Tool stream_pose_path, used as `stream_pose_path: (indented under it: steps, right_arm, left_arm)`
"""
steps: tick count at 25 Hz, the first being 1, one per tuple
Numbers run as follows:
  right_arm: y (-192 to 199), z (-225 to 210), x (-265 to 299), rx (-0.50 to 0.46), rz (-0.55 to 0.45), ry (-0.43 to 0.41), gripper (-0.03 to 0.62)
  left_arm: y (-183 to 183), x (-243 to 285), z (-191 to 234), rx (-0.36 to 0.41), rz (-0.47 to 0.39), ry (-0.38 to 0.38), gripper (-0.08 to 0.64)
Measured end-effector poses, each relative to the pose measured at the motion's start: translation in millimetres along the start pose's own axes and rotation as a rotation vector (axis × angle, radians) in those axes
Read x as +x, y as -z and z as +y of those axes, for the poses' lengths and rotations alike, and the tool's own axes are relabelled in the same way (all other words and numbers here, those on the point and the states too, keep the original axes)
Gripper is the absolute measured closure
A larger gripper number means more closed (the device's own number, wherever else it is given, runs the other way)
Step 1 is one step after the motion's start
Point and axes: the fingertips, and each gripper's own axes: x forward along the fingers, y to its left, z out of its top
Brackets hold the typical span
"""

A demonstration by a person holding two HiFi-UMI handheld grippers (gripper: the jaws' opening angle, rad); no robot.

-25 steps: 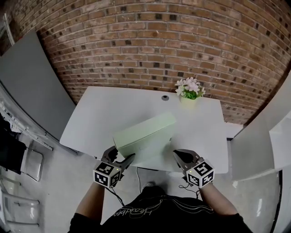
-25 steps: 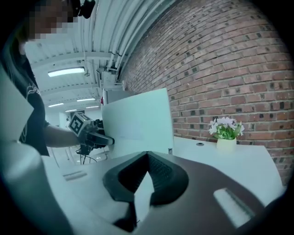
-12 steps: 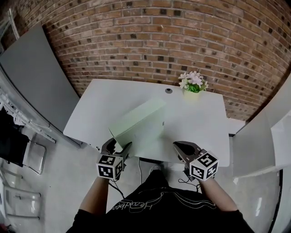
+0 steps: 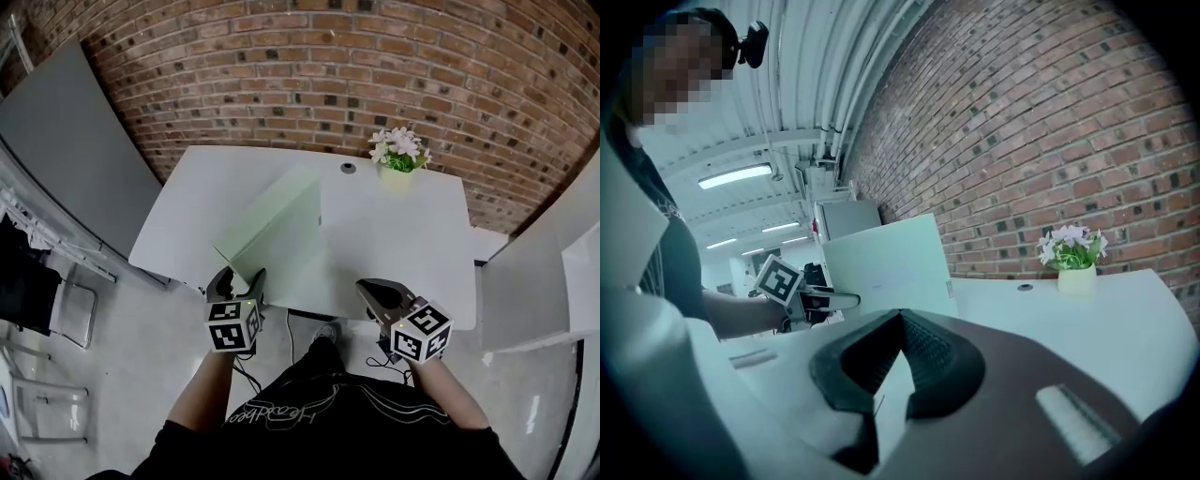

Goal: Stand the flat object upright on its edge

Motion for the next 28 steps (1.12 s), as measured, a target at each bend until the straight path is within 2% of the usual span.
stream_pose_path:
  steps: [9,28]
  right_arm:
    - [0,-11,10,0.031,0.0,-0.006,0.586]
    - [-20,-96,42,0.09,0.019,0.068,0.586]
  left_arm:
    - [-5,16,2,-0.065,0.012,-0.136,0.258]
    - [-53,108,11,-0.103,0.018,-0.231,0.258]
